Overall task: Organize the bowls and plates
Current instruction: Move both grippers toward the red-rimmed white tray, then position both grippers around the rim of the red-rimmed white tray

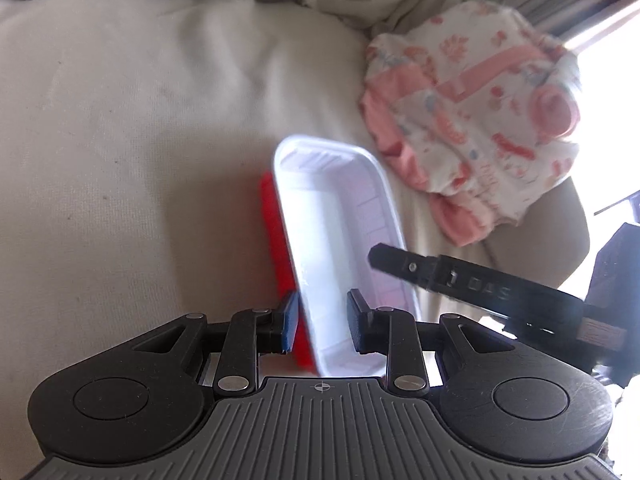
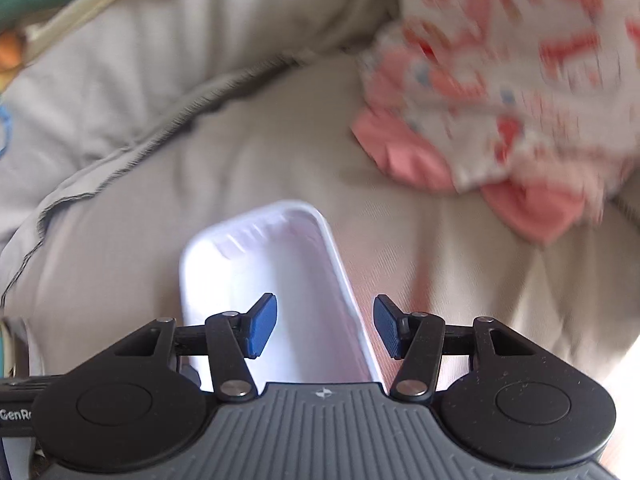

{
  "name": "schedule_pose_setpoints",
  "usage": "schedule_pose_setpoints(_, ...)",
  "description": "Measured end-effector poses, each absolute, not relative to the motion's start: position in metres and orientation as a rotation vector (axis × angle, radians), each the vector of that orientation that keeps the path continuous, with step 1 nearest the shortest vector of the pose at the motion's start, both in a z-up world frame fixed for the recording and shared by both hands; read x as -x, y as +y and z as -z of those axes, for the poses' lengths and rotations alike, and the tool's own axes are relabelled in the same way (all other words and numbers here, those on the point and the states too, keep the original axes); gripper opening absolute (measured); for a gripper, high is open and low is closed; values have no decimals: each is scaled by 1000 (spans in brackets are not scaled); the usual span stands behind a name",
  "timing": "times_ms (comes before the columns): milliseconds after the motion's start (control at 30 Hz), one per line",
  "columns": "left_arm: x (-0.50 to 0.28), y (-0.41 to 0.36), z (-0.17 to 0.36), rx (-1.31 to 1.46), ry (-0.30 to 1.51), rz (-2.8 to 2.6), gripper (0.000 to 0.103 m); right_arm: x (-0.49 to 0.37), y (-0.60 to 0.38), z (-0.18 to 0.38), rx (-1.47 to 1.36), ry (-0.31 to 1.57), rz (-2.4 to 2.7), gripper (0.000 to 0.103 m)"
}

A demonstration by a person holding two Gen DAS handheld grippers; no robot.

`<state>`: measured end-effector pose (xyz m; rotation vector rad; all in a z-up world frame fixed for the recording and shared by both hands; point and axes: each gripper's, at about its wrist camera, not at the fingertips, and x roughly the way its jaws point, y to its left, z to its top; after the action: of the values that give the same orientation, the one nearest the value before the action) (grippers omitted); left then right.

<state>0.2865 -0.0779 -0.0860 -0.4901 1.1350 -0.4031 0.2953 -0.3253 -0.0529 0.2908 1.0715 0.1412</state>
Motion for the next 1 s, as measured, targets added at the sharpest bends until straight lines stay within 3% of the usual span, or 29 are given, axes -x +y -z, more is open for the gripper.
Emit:
schedule_pose_setpoints(367, -224, -5, 62, 266, 1083, 139, 26, -273, -255, 61, -412, 1091, -455, 55)
schedule_pose_setpoints(667, -164, 61, 66, 428, 1043, 42, 26, -229, -174, 61, -292, 1087, -647, 55)
schedule_pose_setpoints(1000, -170, 58, 90, 436, 1050, -5, 25, -233, -192, 81, -376, 1057, -576, 54)
